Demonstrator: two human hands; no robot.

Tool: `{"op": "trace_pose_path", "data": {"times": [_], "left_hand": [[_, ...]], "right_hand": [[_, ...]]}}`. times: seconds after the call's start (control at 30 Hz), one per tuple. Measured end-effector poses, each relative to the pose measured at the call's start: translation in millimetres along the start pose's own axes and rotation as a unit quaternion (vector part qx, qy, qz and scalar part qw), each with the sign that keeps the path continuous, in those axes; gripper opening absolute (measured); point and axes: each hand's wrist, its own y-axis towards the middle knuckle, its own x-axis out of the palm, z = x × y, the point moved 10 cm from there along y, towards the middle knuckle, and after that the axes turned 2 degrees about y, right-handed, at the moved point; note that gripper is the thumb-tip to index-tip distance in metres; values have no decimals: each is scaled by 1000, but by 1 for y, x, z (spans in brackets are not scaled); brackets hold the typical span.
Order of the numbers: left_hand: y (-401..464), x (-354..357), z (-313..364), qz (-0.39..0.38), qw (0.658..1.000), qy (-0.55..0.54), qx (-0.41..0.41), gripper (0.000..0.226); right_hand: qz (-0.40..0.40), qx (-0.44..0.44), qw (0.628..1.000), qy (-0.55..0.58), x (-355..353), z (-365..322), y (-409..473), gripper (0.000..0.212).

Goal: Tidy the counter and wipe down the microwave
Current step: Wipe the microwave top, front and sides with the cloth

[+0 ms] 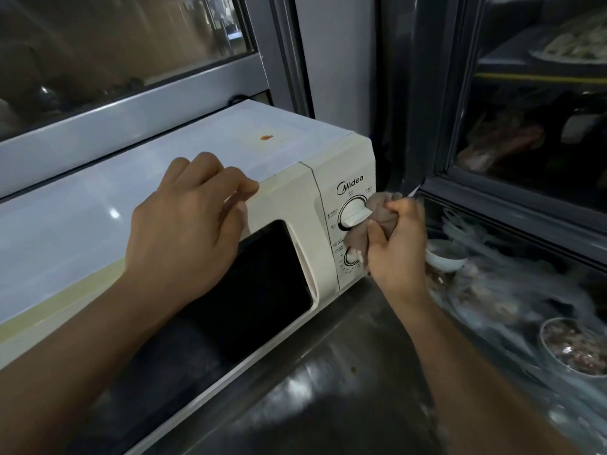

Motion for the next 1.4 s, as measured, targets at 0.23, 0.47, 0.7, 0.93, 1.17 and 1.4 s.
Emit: {"op": "trace_pose_path", "data": {"times": [0.23, 0.47, 0.7, 0.93, 1.17, 1.4], "left_hand": [[0, 2, 1, 3, 1000, 4, -1, 31], [-1, 1, 0, 2, 1000, 4, 6, 29], [-1, 1, 2, 7, 1000, 8, 15, 30], [-2, 2, -1, 6, 1000, 5, 10, 31], [-3, 2, 1, 4, 1000, 10, 17, 31], [-3, 2, 2, 9, 1000, 18, 21, 31]], "right_hand": [[6, -33, 999, 6, 7, -36, -56, 10], [-3, -3, 1000, 10, 3, -12, -27, 15], [8, 142, 990, 10, 2, 26, -9, 14], [-61, -52, 996, -25, 12, -38, -49, 15], [-65, 64, 996, -8, 7, 15, -11, 26], [-68, 98, 993, 26, 2, 42, 15, 27]]}}
